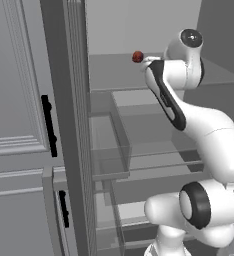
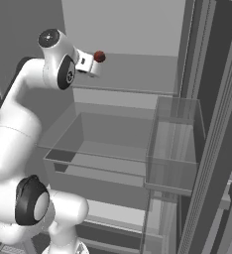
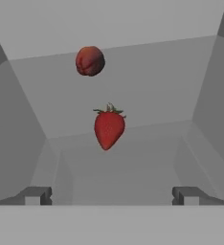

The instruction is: Take the strawberry from the fridge and place it on top of the pancake, located on the dining counter.

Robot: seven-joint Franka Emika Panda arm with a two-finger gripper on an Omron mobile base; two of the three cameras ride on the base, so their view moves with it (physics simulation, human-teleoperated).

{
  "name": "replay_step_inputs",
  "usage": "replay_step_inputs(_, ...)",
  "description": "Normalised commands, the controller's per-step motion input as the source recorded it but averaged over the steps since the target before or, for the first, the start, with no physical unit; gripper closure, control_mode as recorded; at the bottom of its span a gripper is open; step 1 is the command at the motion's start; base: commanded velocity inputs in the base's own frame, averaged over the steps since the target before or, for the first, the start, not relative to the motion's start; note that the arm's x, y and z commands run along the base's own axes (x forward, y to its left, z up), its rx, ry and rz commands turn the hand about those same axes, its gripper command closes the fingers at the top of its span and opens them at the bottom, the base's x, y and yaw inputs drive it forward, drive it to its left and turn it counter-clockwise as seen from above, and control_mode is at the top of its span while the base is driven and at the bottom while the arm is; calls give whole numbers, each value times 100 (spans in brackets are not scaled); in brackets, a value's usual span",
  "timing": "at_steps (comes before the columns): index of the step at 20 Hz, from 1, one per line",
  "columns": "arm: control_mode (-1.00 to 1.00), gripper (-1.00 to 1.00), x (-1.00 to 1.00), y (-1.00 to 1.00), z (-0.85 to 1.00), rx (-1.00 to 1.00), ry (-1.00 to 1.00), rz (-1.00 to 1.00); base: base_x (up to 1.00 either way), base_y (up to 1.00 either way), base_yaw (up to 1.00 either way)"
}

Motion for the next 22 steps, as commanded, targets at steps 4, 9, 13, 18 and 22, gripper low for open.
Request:
replay_step_inputs(4,-100,-100,51,-7,-9,0,0,0,0,0,0)
replay_step_inputs(9,-100,-100,26,0,-18,-1,0,0,0,0,0)
replay_step_inputs(13,-100,-100,37,0,-15,0,0,0,0,0,0)
replay_step_inputs(18,-100,-100,38,0,-7,0,0,0,0,0,0)
replay_step_inputs(22,-100,-100,49,0,-9,0,0,0,0,0,0)
